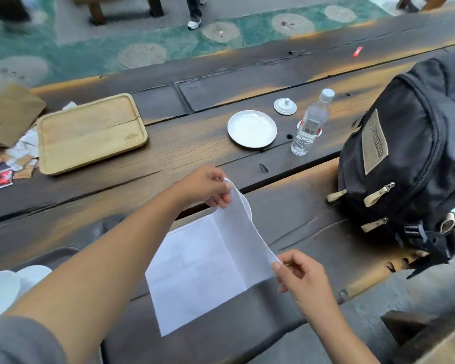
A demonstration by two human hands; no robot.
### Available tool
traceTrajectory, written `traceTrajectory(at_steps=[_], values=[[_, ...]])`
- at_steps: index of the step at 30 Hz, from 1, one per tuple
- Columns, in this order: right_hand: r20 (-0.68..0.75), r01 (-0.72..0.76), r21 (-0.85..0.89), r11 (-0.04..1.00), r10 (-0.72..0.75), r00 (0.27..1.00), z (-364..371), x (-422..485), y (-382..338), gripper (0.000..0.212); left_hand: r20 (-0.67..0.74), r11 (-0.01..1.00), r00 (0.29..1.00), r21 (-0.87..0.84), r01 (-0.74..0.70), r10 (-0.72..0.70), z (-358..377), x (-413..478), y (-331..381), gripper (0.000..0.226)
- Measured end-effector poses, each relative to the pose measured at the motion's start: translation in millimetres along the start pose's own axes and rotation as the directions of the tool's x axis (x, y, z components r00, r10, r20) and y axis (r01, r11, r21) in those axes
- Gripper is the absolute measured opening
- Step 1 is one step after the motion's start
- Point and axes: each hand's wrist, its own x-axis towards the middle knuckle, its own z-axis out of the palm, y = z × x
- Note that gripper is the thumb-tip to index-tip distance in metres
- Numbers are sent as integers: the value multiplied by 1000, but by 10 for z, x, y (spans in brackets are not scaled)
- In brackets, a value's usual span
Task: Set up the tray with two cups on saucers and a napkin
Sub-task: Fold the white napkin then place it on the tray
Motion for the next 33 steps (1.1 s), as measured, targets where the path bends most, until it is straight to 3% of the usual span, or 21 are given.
traceTrajectory(at_steps=[3,6,10,13,17,20,25,30,33], values=[[81,-9,-41,999,12,997,156,-74,-9,22,5,997,998,-36,64,-64,-155,-209,-58,13],[154,-12,-51,999,20,988,331,-145,-71,5,-94,987,984,-71,144,-150,-255,-416,-115,26],[245,1,-111,994,27,969,577,-228,-86,20,-202,966,949,-147,214,-241,-309,-636,-294,28],[340,34,-180,983,30,940,755,-279,-54,18,-284,975,933,-95,201,-220,-332,-781,-473,31],[427,86,-263,961,36,904,983,-291,-17,17,-335,986,933,55,160,-133,-366,-914,-664,13],[485,116,-318,941,56,873,1144,-256,39,19,-380,977,912,79,198,-154,-376,-987,-793,11],[543,162,-413,896,100,834,1378,-239,150,21,-436,957,869,55,286,-235,-383,-1048,-1096,23],[569,211,-499,840,134,811,1589,-196,297,22,-457,935,829,-21,354,-324,-409,-1009,-1416,6],[571,200,-538,819,180,801,1707,-172,386,18,-484,926,803,-39,376,-347,-387,-994,-1589,8]])
